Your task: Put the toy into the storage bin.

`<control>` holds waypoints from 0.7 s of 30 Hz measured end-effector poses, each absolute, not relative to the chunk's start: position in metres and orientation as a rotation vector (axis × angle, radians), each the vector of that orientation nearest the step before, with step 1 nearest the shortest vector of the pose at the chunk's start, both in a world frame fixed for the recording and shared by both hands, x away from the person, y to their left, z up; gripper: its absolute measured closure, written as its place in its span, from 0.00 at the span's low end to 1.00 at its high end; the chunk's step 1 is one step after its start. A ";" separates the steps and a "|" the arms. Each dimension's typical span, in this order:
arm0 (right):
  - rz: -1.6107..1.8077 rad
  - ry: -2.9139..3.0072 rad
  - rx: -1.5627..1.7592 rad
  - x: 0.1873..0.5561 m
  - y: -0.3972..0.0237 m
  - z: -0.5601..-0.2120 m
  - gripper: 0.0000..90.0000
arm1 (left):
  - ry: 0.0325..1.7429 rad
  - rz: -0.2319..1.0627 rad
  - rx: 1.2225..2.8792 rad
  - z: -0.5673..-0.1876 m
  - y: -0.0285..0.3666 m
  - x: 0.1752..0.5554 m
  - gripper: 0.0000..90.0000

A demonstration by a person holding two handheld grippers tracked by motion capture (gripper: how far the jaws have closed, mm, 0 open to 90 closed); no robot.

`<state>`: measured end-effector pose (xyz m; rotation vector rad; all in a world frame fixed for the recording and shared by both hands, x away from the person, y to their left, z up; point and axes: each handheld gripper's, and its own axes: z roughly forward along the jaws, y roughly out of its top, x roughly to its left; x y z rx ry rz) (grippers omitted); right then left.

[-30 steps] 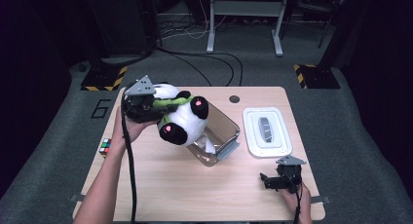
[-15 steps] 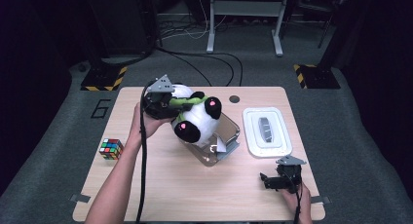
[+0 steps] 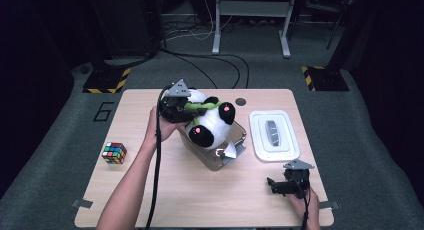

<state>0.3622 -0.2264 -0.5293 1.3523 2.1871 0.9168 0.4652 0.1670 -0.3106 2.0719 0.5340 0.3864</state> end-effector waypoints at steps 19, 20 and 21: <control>0.920 2.182 1.359 0.362 -0.226 -0.529 0.00 | 0.575 0.307 2.106 -0.342 0.144 0.476 0.83; 0.920 2.182 1.360 0.362 -0.226 -0.529 0.00 | 0.575 0.306 2.106 -0.343 0.143 0.476 0.83; 0.920 2.182 1.359 0.362 -0.226 -0.529 0.00 | 0.581 0.301 2.104 -0.343 0.143 0.477 0.83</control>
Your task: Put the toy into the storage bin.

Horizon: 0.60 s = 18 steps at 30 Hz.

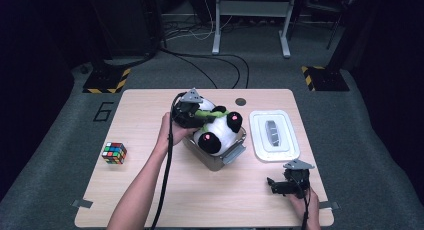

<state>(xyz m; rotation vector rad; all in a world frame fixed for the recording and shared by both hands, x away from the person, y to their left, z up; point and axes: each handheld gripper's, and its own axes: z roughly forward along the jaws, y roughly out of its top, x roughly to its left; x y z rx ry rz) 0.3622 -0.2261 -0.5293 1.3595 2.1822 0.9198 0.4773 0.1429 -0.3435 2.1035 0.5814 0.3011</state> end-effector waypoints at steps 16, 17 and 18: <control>0.920 2.182 1.359 0.362 -0.226 -0.529 0.00 | 0.619 0.233 2.090 -0.360 0.136 0.483 0.83; 0.920 2.181 1.359 0.362 -0.226 -0.529 0.00 | 0.619 0.230 2.094 -0.362 0.135 0.483 0.83; 0.920 2.182 1.357 0.362 -0.226 -0.529 0.00 | 0.622 0.227 2.089 -0.363 0.134 0.483 0.82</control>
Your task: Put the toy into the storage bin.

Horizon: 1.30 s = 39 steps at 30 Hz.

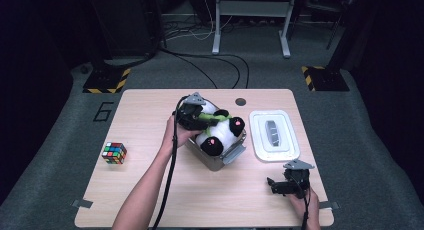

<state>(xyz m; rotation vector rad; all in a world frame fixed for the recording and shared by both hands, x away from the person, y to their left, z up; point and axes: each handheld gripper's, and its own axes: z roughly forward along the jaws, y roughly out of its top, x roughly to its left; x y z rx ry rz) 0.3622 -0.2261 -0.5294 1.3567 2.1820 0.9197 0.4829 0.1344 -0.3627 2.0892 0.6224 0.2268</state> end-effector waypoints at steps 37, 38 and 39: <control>0.915 2.184 1.354 0.362 -0.226 -0.529 0.00 | 0.931 0.405 2.185 -0.397 0.173 0.499 0.20; 0.915 2.184 1.354 0.362 -0.226 -0.529 0.00 | 0.937 0.403 2.178 -0.398 0.174 0.499 0.20; 0.915 2.184 1.354 0.362 -0.226 -0.529 0.00 | 0.937 0.403 2.178 -0.398 0.174 0.499 0.20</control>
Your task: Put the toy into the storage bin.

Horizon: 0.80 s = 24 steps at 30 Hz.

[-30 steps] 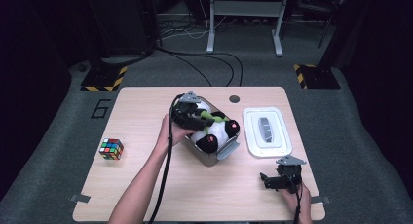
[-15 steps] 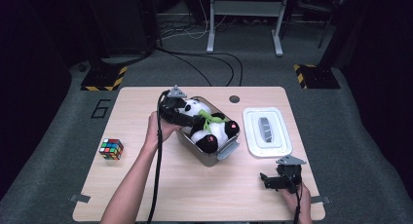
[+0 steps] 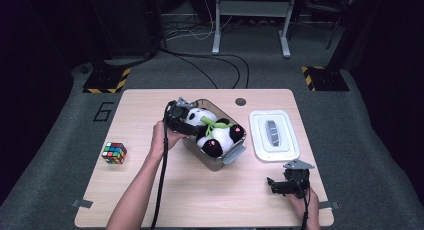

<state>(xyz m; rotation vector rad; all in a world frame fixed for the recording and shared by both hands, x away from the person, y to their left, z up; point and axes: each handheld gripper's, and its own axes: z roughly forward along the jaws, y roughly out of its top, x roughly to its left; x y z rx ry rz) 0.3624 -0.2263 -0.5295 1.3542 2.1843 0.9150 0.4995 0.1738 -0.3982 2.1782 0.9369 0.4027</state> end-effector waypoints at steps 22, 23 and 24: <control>0.915 2.184 1.354 0.362 -0.226 -0.529 0.00 | 0.733 0.329 2.179 -0.366 0.145 0.445 0.16; 0.915 2.184 1.354 0.362 -0.226 -0.529 0.00 | 0.740 0.327 2.175 -0.367 0.144 0.444 0.16; 0.915 2.184 1.354 0.362 -0.226 -0.529 0.00 | 0.740 0.327 2.175 -0.367 0.144 0.444 0.16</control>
